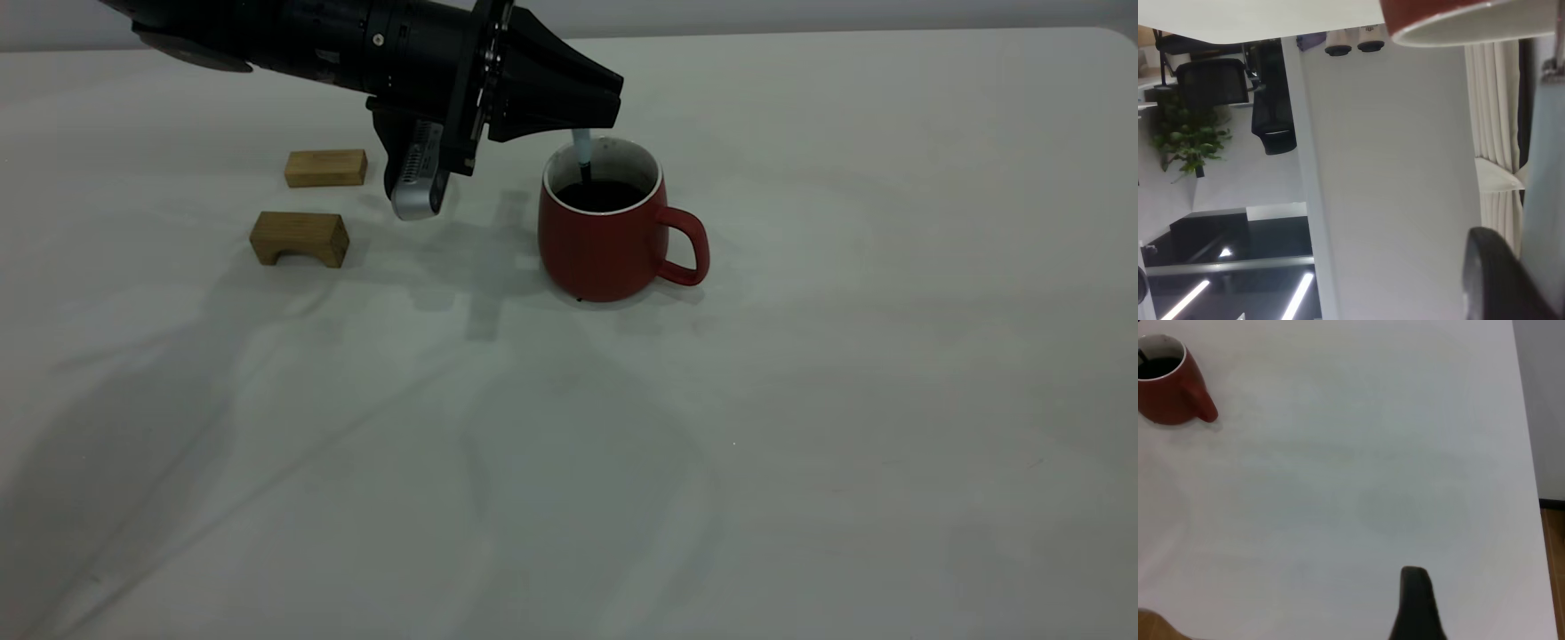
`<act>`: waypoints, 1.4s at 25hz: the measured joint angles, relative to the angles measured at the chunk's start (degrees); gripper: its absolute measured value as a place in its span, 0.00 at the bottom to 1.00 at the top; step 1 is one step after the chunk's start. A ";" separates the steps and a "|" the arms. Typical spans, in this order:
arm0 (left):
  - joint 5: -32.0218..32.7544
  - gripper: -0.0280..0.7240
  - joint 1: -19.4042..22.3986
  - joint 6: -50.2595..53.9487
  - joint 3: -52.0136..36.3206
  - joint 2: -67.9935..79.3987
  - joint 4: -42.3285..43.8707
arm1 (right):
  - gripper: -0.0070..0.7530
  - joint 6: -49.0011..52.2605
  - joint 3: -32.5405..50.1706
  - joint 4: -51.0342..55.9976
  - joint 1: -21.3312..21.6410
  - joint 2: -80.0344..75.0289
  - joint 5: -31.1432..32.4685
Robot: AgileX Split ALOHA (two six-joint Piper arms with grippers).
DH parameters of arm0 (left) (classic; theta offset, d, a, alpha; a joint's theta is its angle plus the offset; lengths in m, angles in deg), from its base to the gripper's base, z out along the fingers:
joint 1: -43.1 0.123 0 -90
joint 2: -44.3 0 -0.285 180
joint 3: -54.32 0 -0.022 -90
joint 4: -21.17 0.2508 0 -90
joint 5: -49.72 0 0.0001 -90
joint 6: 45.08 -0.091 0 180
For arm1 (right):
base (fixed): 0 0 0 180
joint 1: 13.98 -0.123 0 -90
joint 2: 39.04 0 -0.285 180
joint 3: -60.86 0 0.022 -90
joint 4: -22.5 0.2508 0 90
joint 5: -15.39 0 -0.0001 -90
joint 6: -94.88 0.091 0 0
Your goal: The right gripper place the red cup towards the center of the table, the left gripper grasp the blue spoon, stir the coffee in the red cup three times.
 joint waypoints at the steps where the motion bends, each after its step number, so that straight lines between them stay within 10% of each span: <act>1: 0.00 0.38 0.00 -0.13 0.00 0.00 0.32 | 0.79 0.00 0.00 0.00 0.00 0.00 0.00; 8: 0.02 0.65 0.07 -0.31 1.75 -0.60 10.52 | 0.79 0.00 0.00 0.00 0.00 0.00 0.00; 20: 1.04 0.67 0.07 -1.28 11.12 -19.03 55.80 | 0.79 0.00 0.00 0.00 0.00 0.00 0.00; 26: 1.04 0.67 0.29 -17.39 11.12 -32.56 76.85 | 0.79 0.00 0.00 0.05 0.00 0.00 0.00; 35: 1.04 0.67 0.40 -25.48 2.44 -54.37 91.31 | 0.79 0.00 0.00 0.05 0.00 0.00 0.00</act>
